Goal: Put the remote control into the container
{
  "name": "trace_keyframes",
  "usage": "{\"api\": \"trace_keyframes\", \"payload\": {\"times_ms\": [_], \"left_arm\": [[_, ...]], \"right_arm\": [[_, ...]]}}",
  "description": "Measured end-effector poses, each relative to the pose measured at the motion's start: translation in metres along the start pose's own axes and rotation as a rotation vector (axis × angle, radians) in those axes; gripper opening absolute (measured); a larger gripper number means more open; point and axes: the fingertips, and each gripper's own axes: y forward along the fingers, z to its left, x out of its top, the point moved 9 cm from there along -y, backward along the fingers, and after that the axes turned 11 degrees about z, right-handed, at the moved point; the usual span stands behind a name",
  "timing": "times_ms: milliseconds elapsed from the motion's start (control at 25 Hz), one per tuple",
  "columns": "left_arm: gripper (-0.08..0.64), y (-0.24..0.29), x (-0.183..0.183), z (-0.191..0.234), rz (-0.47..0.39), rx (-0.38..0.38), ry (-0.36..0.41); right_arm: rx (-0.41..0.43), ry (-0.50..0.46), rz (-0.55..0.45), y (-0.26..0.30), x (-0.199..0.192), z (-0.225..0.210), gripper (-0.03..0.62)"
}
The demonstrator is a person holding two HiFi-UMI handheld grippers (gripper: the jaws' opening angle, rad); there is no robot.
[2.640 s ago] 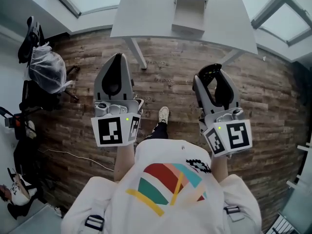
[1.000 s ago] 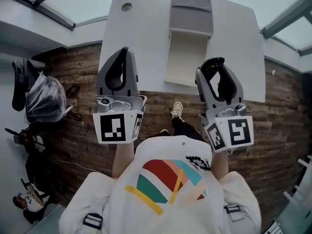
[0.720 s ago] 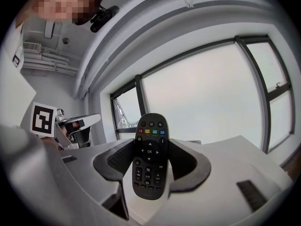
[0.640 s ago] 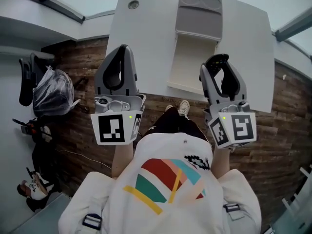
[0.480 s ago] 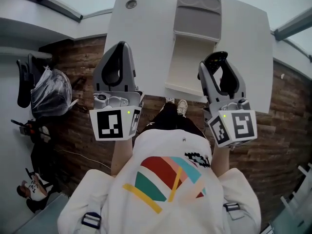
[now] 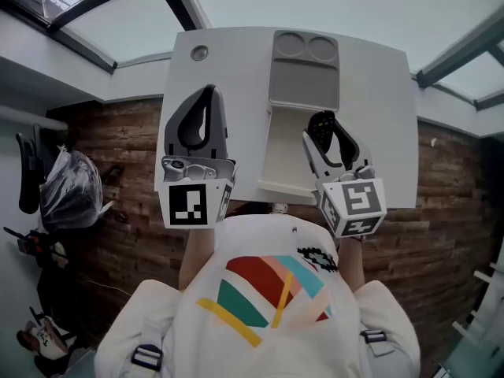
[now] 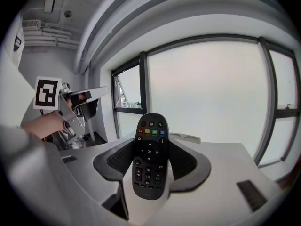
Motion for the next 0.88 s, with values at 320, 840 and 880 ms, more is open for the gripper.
{"api": "trace_keyframes", "payload": {"times_ms": [320,840,880], "left_arm": [[0.008,0.018,-0.059,0.002,0.040,-0.060,-0.096],[0.008,0.040,-0.139,-0.037,0.252,-0.196,-0.063],[0.008,0.041,-0.141,-0.040,0.258,-0.212,-0.072]], "right_arm": [[0.036,0.002,0.097,0.035,-0.006,0.006,0.236],[0.066,-0.113,0.469,0.100,-0.068,0.003,0.235],[0.070,-0.133,0.506,0.104,-0.074,0.005,0.235]]}}
